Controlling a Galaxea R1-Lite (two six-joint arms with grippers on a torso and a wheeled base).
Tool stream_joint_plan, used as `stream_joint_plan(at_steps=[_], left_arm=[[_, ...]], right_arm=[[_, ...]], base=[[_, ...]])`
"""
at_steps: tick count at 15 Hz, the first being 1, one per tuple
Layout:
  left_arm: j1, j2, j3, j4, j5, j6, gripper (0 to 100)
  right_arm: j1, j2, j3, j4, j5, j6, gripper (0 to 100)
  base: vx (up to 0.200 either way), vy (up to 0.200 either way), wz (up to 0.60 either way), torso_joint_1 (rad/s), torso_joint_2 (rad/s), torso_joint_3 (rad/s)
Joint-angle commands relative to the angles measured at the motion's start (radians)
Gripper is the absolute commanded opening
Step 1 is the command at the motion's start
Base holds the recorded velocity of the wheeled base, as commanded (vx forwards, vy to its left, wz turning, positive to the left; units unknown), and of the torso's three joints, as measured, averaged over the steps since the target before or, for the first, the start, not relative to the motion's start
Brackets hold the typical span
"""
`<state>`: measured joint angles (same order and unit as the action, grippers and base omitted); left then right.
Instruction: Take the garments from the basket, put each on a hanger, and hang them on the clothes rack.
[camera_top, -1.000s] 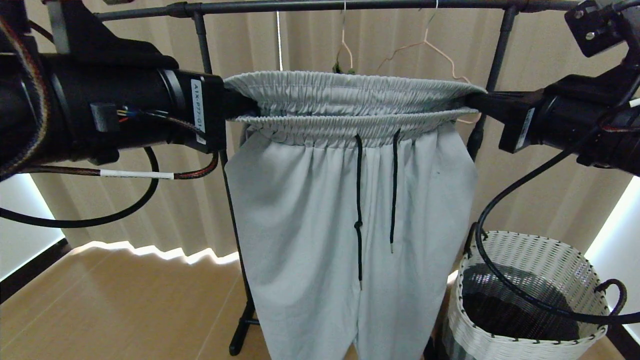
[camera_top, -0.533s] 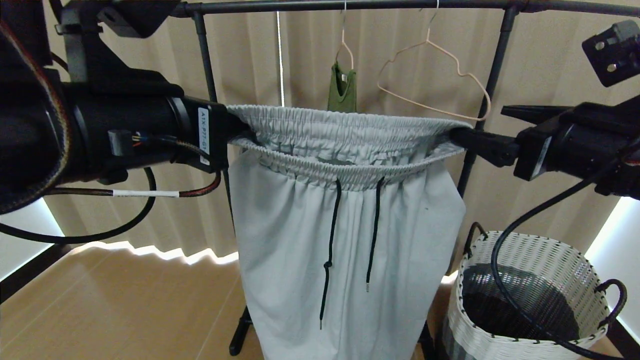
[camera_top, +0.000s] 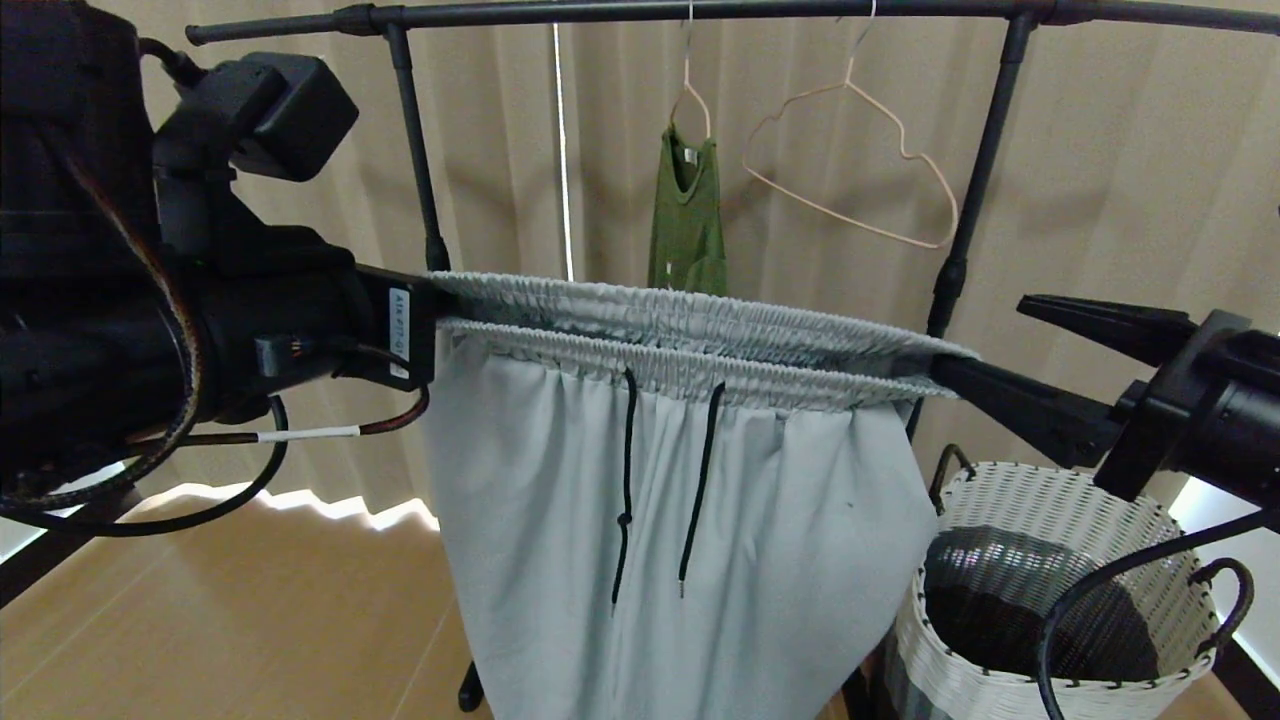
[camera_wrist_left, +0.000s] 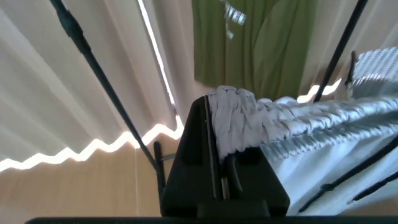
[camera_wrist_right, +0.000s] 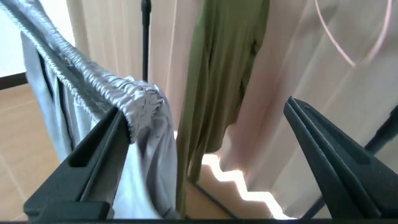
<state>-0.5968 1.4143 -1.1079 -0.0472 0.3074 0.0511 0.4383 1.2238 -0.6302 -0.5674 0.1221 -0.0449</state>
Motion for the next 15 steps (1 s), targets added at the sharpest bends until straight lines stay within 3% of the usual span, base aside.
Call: stream_joint_plan(at_steps=[1,7,9,11,15], left_arm=[[0.002,0.002,0.008,0.000,0.012,0.000,0],[0.003,-0.001,0.046,0.001,0.016,0.007,0],[0.032,-0.035,0.077,0.001,0.016,0.009,0],[0.068,-0.057,0.092,0.001,0.016,0.009,0],[0.120,-0.110,0.092,0.007,0.015,0.013,0]], right_arm=[[0.002,-0.049,0.041,0.000,-0.001,0.000,100],[0.068,-0.076,0.132,0.008,0.070,-0.010,100],[0.000,-0.119,0.190,0.004,0.011,-0.050,100],[-0.047,-0.138,0.208,-0.005,-0.001,-0.095,100],[-0.101,-0.184,0.262,-0.046,-0.032,-0.098,100]], base=[[0.000,0.000,0.00,0.000,0.00,0.000],[0.000,0.000,0.00,0.000,0.00,0.000],[0.000,0.000,0.00,0.000,0.00,0.000],[0.000,0.000,0.00,0.000,0.00,0.000],[0.000,0.000,0.00,0.000,0.00,0.000]])
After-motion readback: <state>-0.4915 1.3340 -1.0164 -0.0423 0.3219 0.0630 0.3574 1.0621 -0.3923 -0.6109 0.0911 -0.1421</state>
